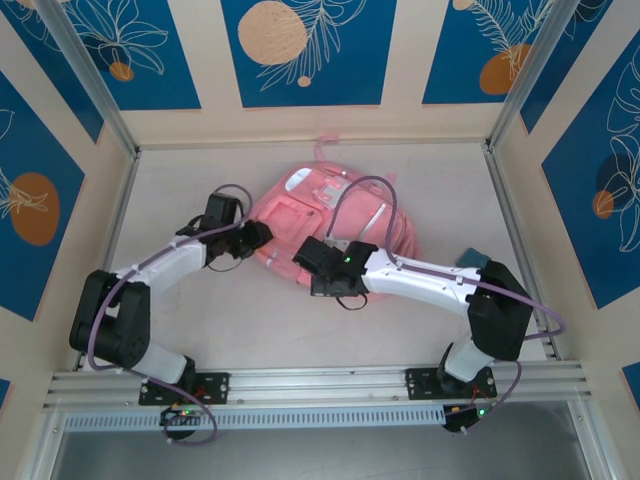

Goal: Pack the student bag

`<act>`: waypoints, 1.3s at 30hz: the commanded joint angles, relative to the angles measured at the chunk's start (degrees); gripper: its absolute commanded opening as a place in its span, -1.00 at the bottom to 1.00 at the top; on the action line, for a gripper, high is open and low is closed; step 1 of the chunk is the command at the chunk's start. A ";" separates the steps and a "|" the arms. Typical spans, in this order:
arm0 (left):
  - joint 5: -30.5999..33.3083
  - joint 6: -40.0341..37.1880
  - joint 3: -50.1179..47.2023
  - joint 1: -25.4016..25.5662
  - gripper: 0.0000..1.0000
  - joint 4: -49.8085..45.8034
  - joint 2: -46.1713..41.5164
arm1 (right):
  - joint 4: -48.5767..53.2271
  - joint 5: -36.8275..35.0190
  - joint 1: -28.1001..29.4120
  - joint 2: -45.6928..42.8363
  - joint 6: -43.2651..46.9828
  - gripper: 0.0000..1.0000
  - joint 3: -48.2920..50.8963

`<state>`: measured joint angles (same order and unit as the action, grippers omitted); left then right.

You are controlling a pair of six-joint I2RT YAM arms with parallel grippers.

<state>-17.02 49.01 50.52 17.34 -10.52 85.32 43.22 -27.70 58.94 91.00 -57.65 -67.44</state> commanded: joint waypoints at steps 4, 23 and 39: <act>6.94 -2.06 -0.09 -4.04 0.16 -5.74 -5.19 | -9.22 12.81 -0.70 7.22 15.07 -1.00 -8.76; -10.97 8.25 -7.64 -2.54 0.18 14.51 -4.79 | -10.95 16.73 -2.40 12.94 15.23 -1.00 -15.87; -5.24 5.64 -3.97 -2.31 -0.97 15.40 3.03 | 0.82 9.18 0.81 7.63 7.28 -1.00 -10.03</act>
<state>-26.17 56.49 44.10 15.35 3.49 86.78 34.57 -17.26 57.87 103.35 -46.96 -80.16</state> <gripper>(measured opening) 0.037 0.061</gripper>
